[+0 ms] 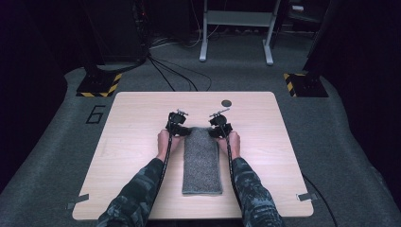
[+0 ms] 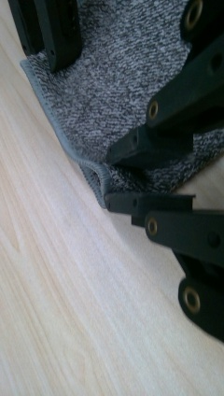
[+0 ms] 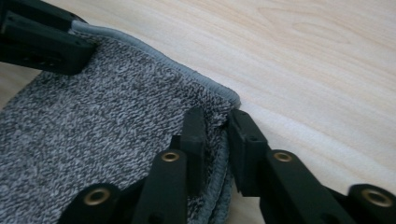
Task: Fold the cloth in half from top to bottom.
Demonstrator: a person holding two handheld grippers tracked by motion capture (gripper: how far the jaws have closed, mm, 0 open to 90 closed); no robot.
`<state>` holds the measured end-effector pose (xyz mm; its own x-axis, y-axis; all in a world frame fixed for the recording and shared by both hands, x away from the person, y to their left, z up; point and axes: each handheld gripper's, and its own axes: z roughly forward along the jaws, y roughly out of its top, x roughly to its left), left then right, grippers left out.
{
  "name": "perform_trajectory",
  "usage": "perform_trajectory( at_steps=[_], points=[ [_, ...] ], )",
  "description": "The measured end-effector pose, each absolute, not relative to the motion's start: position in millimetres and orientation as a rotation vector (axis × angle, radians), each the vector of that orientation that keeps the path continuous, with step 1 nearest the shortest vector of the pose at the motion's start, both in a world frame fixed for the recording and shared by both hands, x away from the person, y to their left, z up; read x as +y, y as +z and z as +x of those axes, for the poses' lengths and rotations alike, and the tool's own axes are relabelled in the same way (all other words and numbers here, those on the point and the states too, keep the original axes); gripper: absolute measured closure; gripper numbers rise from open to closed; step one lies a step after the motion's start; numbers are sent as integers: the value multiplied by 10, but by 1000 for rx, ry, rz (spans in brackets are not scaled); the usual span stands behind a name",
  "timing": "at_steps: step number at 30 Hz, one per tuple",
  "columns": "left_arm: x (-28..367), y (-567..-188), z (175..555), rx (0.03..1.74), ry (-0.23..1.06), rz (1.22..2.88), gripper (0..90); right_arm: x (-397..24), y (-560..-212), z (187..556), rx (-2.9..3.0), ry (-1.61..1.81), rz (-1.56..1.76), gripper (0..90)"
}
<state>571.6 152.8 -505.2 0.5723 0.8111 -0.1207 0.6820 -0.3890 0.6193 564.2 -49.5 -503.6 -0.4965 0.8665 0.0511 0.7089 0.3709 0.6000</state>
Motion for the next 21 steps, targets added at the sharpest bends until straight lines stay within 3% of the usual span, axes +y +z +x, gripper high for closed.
perform_trajectory(
  at_steps=[5,21],
  points=[
    [1518,-5053,5687,1182,266,2160,853,-518,-5039,5631,2374,866,1417,826],
    [1637,-4705,5519,1099,317,2059,861,-571,-4686,5410,2282,1041,1326,843]
  ],
)
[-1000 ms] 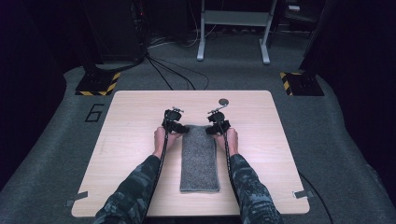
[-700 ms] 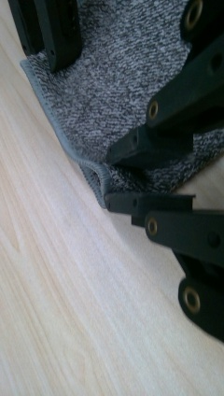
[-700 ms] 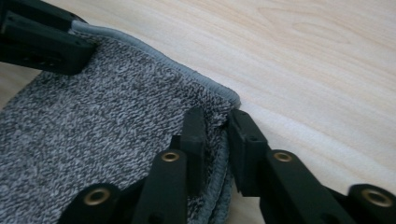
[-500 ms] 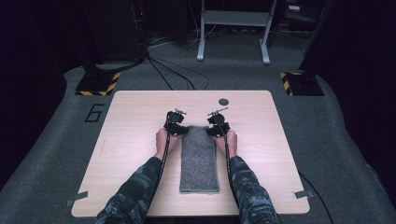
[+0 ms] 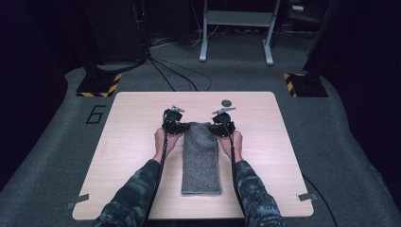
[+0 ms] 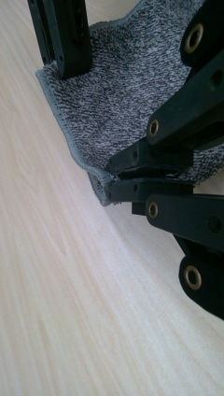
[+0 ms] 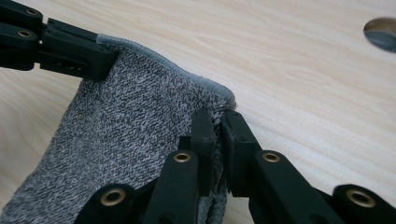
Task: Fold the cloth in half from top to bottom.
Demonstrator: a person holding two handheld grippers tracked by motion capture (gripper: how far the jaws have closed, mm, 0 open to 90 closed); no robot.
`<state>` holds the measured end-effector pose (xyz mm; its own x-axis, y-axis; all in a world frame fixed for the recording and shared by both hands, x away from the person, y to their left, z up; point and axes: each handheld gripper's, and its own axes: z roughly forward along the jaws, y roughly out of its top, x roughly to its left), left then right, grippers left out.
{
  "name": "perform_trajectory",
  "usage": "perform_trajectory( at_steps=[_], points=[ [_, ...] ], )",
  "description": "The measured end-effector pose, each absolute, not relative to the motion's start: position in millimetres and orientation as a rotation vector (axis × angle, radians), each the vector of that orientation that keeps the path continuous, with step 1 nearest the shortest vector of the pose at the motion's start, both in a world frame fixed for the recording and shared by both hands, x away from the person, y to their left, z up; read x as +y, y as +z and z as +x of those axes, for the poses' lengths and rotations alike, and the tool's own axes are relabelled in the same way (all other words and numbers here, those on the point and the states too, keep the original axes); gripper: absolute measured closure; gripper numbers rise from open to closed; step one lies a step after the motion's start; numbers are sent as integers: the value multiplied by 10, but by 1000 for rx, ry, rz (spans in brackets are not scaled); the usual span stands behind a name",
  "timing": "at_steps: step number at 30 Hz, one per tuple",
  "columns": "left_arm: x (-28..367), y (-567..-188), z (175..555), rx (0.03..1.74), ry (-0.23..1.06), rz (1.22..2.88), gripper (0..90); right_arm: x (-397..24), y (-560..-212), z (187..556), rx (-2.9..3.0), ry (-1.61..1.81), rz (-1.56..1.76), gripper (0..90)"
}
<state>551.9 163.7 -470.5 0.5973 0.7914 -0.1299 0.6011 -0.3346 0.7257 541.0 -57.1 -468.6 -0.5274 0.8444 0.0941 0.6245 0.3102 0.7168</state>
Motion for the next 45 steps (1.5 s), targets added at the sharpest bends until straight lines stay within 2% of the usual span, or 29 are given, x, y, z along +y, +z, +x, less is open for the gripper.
perform_trajectory(
  at_steps=[19,32,45],
  points=[
    [1674,-4341,5408,1004,427,2010,862,-645,-4296,5280,2184,1132,1214,846],
    [1710,-4182,5124,920,453,1996,861,-705,-4240,5110,2165,1198,1153,845],
    [1740,-4285,4788,854,407,1998,862,-789,-4292,4752,2162,1227,1085,842]
  ],
)
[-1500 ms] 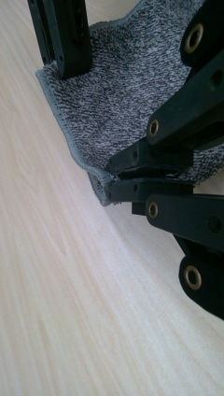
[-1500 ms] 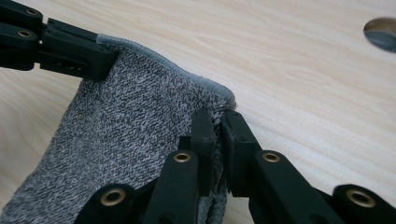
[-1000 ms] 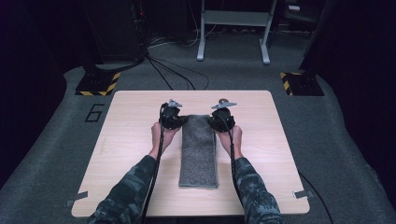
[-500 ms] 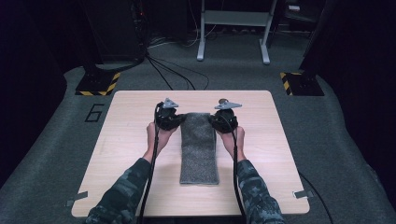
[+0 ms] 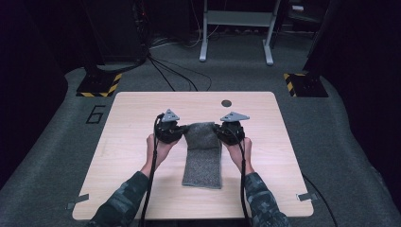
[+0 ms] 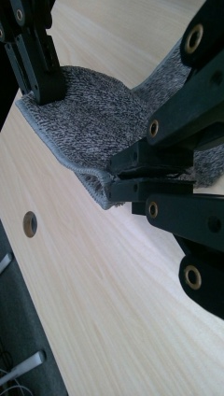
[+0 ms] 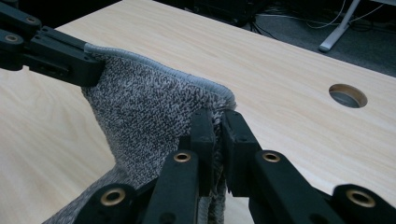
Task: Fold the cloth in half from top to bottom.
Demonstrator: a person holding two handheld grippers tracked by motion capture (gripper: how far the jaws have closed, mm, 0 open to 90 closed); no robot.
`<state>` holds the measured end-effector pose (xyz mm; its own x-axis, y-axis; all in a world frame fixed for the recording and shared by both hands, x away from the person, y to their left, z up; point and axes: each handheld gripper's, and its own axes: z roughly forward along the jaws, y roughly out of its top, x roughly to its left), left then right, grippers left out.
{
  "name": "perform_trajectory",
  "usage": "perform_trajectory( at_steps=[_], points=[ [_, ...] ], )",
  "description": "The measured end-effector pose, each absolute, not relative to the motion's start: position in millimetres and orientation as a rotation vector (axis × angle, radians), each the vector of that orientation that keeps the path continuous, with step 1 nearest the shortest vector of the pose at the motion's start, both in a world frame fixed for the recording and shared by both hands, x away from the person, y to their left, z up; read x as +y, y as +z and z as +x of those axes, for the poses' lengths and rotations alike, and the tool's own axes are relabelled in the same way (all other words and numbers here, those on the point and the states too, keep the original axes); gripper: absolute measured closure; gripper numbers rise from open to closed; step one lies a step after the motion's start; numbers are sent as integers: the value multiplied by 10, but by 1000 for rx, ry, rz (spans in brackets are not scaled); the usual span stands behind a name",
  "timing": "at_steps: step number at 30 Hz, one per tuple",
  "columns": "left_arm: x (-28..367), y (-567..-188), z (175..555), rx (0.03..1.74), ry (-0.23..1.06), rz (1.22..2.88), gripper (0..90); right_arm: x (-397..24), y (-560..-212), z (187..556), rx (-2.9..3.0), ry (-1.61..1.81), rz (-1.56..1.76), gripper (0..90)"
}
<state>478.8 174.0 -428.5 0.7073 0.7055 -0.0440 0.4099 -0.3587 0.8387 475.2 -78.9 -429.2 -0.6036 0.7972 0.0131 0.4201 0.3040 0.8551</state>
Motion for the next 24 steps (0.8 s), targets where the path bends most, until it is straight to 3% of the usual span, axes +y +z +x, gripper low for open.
perform_trajectory(
  at_steps=[24],
  points=[
    [1656,-4523,4235,776,419,2108,858,-940,-4602,4128,2217,1248,999,823]
  ],
)
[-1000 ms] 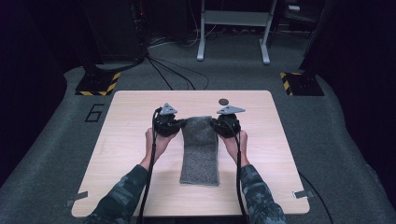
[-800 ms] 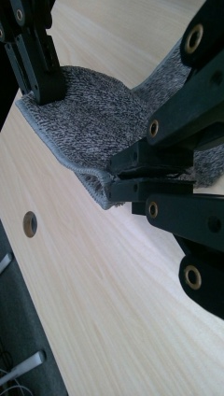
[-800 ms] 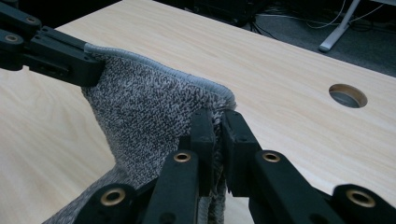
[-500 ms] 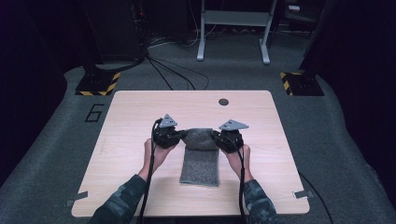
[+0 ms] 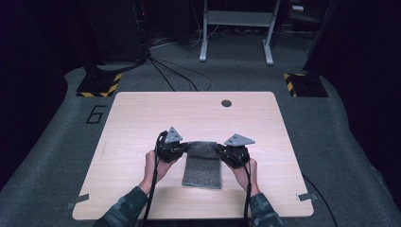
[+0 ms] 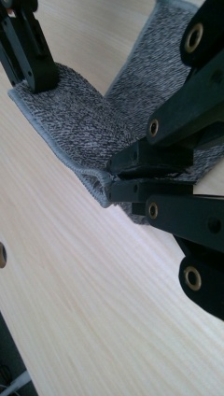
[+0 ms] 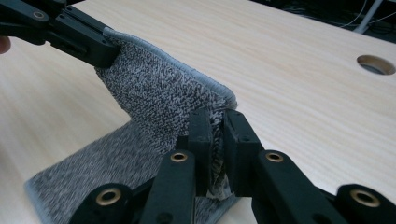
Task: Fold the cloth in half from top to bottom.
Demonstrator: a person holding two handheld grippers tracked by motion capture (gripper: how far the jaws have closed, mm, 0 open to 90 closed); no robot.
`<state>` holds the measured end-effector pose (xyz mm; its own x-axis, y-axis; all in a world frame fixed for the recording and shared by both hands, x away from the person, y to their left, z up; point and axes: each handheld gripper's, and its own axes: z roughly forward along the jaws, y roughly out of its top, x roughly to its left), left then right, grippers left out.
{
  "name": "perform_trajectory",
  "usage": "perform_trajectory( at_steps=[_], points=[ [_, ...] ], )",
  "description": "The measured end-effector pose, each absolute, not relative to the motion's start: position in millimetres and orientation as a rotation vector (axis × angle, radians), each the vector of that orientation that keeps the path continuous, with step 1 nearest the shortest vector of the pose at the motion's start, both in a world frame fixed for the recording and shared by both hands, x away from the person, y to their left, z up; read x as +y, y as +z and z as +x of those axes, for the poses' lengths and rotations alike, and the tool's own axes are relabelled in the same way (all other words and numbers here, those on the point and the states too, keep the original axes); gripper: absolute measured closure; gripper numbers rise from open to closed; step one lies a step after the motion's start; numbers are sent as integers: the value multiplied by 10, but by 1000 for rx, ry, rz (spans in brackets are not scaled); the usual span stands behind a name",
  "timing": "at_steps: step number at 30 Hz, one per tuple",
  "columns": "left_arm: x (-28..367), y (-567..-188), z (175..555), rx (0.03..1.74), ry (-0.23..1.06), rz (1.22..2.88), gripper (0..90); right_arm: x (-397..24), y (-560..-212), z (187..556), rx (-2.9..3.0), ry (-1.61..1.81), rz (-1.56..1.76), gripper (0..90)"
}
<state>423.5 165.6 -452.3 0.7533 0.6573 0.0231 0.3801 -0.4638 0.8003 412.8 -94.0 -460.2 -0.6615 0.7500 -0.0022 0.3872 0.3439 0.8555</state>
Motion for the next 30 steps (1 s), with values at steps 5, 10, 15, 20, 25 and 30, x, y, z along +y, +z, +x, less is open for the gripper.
perform_trajectory(
  at_steps=[5,10,15,20,25,30],
  points=[
    [1633,-4683,4081,765,408,2144,856,-954,-4729,4009,2266,1214,991,823],
    [1649,-4831,4000,768,375,2161,846,-941,-4845,3882,2316,1176,950,796],
    [1718,-4915,3916,791,284,2152,736,-954,-4891,3749,2355,1153,953,771],
    [1861,-4889,3752,810,232,2147,616,-1096,-4845,3580,2356,1196,999,676],
    [2002,-4808,3683,876,267,2107,478,-1295,-4740,3520,2307,1280,1051,637],
    [2009,-4788,3821,939,336,2073,396,-1294,-4710,3608,2271,1296,1133,595]
  ],
)
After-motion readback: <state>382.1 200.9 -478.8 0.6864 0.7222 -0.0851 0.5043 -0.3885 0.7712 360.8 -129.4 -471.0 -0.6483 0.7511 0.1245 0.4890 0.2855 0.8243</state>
